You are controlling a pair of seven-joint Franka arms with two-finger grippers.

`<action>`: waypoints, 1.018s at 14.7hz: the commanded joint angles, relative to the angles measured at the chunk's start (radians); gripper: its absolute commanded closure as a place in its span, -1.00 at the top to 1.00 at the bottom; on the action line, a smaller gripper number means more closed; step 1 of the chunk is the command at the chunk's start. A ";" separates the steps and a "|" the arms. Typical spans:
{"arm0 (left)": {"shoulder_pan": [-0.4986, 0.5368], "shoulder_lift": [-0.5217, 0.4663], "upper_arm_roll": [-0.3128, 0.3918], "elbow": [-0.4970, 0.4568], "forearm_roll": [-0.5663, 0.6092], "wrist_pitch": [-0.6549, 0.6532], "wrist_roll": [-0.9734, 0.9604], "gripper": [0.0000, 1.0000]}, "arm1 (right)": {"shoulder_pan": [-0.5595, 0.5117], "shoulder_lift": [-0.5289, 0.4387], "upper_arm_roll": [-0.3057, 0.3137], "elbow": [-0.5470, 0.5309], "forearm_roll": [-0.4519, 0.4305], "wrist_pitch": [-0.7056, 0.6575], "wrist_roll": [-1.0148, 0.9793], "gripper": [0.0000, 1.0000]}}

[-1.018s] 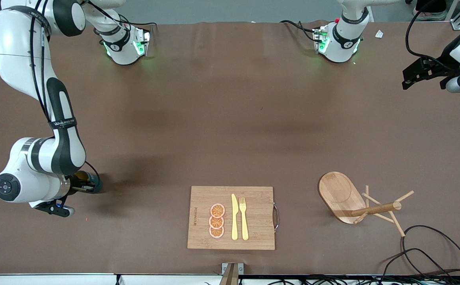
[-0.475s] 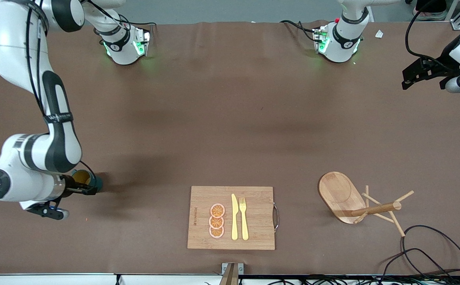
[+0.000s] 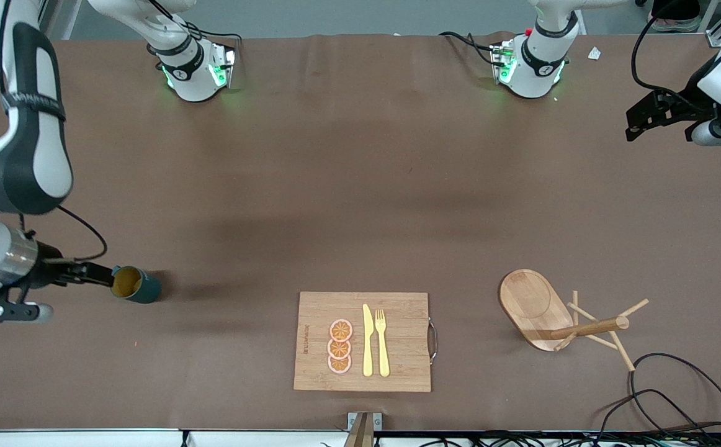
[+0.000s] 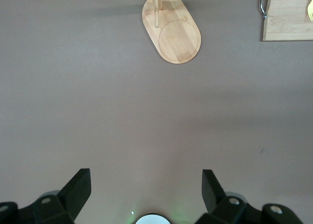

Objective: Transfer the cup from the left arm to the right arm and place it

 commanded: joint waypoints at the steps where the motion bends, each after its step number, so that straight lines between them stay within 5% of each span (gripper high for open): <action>1: -0.004 -0.013 -0.005 -0.011 0.009 0.012 0.014 1.00 | 0.005 -0.122 0.006 -0.046 -0.054 -0.045 -0.014 1.00; 10: -0.003 -0.002 -0.006 -0.004 0.006 0.011 0.005 1.00 | -0.003 -0.289 0.003 -0.050 -0.061 -0.169 -0.017 1.00; 15: -0.004 -0.001 -0.006 -0.002 0.010 0.011 0.000 1.00 | -0.004 -0.392 0.000 -0.145 -0.061 -0.171 -0.004 1.00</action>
